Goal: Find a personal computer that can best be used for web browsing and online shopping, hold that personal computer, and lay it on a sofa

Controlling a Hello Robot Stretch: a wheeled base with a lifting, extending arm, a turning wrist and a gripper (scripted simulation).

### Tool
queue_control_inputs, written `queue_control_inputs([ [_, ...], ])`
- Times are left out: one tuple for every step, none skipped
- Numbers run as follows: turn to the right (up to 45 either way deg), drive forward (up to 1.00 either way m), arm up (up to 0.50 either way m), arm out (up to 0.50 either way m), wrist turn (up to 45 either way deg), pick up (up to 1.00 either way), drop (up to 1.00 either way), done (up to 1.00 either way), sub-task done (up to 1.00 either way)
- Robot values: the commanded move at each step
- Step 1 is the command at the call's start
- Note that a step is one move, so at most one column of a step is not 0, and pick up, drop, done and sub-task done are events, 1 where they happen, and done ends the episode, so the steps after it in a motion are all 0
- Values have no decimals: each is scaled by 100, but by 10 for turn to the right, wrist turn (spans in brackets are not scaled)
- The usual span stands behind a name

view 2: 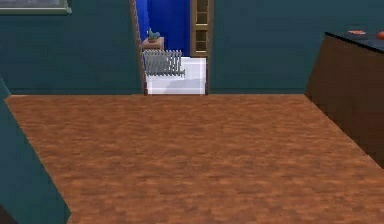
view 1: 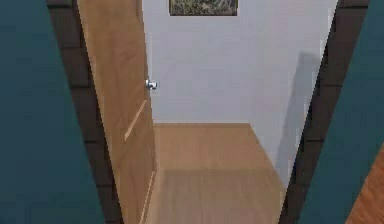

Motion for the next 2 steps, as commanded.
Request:
queue_control_inputs([
  [0, 100, 0, 0, 0, 0, 0, 0, 0],
  [-30, 0, 0, 0, 0, 0, 0, 0, 0],
])
